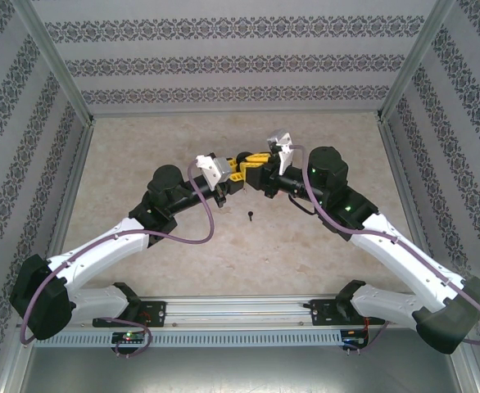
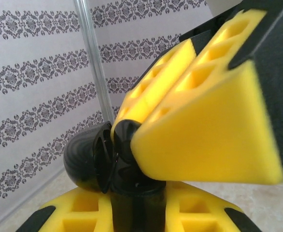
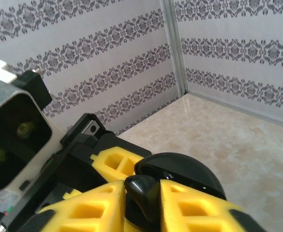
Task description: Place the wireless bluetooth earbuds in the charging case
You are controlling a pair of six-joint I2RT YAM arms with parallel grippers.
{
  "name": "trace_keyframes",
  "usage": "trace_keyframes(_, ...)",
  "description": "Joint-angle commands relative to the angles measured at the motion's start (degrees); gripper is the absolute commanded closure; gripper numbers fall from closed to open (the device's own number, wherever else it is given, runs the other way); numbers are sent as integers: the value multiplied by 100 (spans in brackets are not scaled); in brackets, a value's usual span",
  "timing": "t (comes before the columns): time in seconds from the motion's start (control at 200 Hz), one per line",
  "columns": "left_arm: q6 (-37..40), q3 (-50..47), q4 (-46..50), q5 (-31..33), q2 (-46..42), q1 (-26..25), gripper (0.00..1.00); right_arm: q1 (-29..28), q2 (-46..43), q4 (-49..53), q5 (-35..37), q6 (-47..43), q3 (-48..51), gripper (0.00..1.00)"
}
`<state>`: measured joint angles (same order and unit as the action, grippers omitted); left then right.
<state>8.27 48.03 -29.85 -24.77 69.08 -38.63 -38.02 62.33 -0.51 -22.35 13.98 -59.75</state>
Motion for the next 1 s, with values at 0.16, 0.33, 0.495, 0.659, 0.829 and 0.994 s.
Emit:
trace_keyframes(0.16, -276, 264, -617, 44, 25, -74, 100, 155, 18, 391, 624, 444, -268, 45)
trace_keyframes(0.33, -349, 216, -712, 52, 87, -74, 100, 276, -1, 383, 648, 745, -459, 37)
trace_keyframes(0.495, -378, 185, -758, 84, 136, -74, 100, 343, 14, 346, 537, 1002, -694, 33)
trace_keyframes(0.659, -397, 155, -789, 105, 165, -74, 100, 393, 45, 318, 307, 1146, -895, 30)
trace_keyframes(0.829, -405, 141, -821, 122, 170, -75, 100, 404, 34, 327, 249, 1190, -906, 31)
trace_keyframes(0.994, -482, 151, -878, 135, 193, -74, 100, 409, 37, 294, 304, 1237, -747, 33)
